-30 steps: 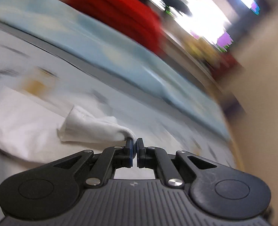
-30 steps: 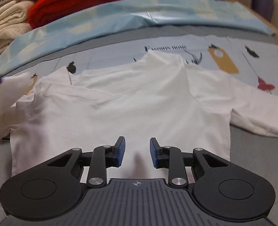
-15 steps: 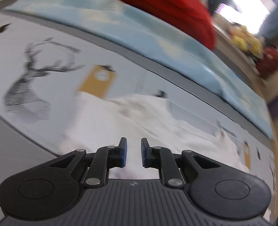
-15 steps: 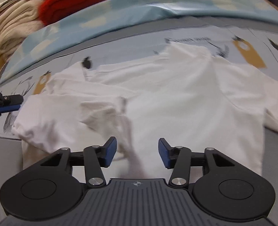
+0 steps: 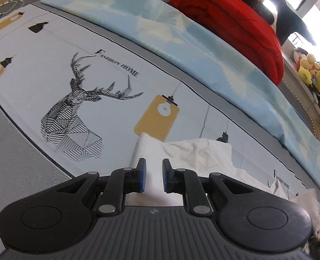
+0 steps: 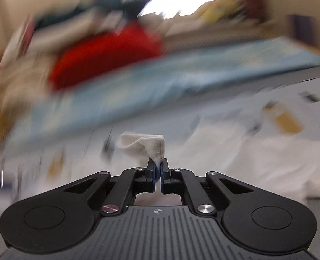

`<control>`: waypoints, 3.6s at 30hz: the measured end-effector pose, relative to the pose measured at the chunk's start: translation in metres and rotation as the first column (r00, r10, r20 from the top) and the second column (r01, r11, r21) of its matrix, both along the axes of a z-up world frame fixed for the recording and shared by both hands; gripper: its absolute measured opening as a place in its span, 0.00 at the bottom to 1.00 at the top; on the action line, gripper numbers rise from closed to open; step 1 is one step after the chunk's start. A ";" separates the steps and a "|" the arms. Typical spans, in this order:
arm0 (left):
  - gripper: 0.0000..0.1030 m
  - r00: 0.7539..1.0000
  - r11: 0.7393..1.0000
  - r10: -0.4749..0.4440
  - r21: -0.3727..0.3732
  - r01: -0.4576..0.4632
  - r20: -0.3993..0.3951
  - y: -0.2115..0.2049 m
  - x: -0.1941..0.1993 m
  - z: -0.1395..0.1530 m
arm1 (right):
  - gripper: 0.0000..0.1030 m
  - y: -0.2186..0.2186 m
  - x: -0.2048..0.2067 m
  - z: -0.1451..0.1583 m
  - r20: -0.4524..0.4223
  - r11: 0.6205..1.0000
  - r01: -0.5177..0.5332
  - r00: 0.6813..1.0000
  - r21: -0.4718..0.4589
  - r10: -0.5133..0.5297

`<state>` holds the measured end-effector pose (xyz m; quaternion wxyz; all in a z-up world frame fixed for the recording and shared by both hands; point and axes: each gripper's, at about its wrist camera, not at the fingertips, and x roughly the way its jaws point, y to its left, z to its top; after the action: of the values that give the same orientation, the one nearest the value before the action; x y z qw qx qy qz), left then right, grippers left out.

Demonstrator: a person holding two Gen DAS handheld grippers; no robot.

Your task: Fold small clothes

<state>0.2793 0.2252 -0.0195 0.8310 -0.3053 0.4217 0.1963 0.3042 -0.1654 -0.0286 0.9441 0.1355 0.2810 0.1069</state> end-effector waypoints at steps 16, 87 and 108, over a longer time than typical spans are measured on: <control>0.25 0.966 0.971 -0.238 -0.008 0.238 -0.101 -0.048 0.021 -0.043 | 0.03 -0.107 0.013 -0.020 -0.129 0.914 0.284 0.958 0.289 -0.257; 0.42 0.873 0.884 -0.437 0.076 0.461 -0.215 -0.176 0.043 -0.048 | 0.35 -0.434 -0.031 -0.084 -0.465 0.489 0.852 0.515 0.187 -0.720; 0.42 0.938 0.946 -0.313 0.034 0.321 -0.152 -0.118 0.031 -0.025 | 0.05 -0.046 0.028 0.023 -0.021 0.998 -0.018 1.000 0.060 0.019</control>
<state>0.3098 0.1070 -0.0442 0.8276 -0.1940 0.5184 0.0936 0.3325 -0.2114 -0.0055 0.9355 0.1620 0.2890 0.1225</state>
